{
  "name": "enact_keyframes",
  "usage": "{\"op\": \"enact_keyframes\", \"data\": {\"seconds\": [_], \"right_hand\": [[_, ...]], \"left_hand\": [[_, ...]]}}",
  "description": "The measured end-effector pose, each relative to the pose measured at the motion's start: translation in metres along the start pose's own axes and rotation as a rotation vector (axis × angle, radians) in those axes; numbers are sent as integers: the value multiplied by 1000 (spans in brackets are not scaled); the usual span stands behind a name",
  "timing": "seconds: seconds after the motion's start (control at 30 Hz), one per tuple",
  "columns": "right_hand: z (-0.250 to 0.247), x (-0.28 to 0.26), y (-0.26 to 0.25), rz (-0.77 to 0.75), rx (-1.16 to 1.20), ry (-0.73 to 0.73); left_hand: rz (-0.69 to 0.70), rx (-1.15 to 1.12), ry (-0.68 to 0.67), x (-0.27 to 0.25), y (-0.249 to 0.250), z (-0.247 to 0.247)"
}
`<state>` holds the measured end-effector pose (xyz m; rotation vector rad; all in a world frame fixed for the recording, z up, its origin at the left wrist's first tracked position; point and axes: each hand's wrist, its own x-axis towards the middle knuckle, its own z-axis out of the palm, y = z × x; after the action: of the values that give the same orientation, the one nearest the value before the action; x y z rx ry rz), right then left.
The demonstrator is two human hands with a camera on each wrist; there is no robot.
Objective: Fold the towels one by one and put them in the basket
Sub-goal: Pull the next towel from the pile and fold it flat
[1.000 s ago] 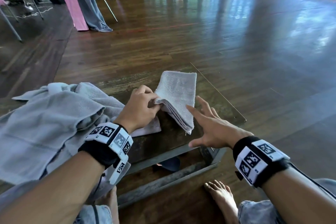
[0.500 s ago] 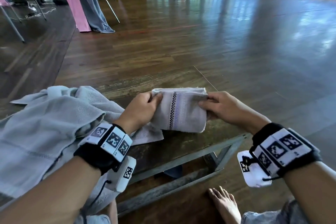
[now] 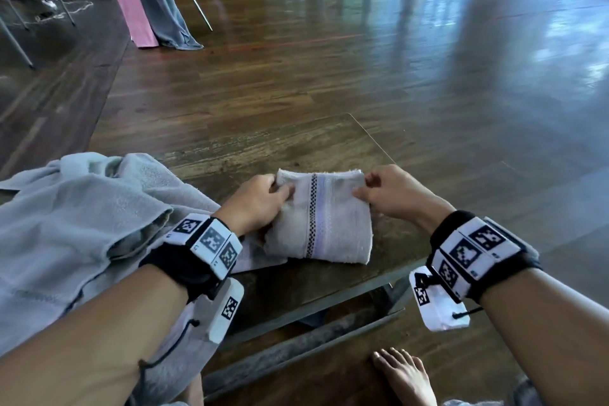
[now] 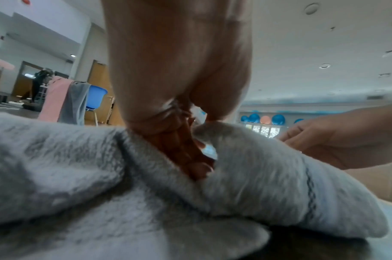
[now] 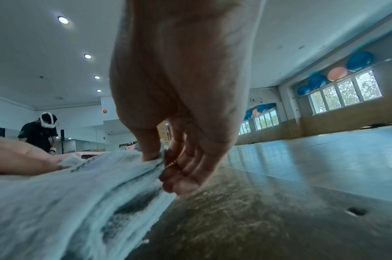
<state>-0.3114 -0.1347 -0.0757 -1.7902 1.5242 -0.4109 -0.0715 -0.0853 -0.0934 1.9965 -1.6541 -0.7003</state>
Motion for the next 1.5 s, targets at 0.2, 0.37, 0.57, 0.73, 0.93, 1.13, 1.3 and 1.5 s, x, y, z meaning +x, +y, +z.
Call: {"op": "enact_keyframes", "data": {"seconds": [0.2,0.37,0.57,0.73,0.93,1.13,1.3,1.5], "right_hand": [[10,17,3,80,-42,47],[14,23,0,50,-169,113],[14,25,1,62,-155,118],[12,32,6,-19,-129,196],[14,41,11,-20,-158,190],[17,42,7,-95,-198,129],[14,39,4,-89,-333,110],[0,33,13,5,-310,208]], "left_hand": [[-42,-3,39,17,-7,4],[-67,81,70,17,-10,9],[-106,144,75,19,-5,14],[38,126,157,24,1,14],[4,166,167,33,-1,17],[-18,138,185,39,-4,18],[-66,41,143,39,-3,11],[-48,62,-189,35,9,-12]]}}
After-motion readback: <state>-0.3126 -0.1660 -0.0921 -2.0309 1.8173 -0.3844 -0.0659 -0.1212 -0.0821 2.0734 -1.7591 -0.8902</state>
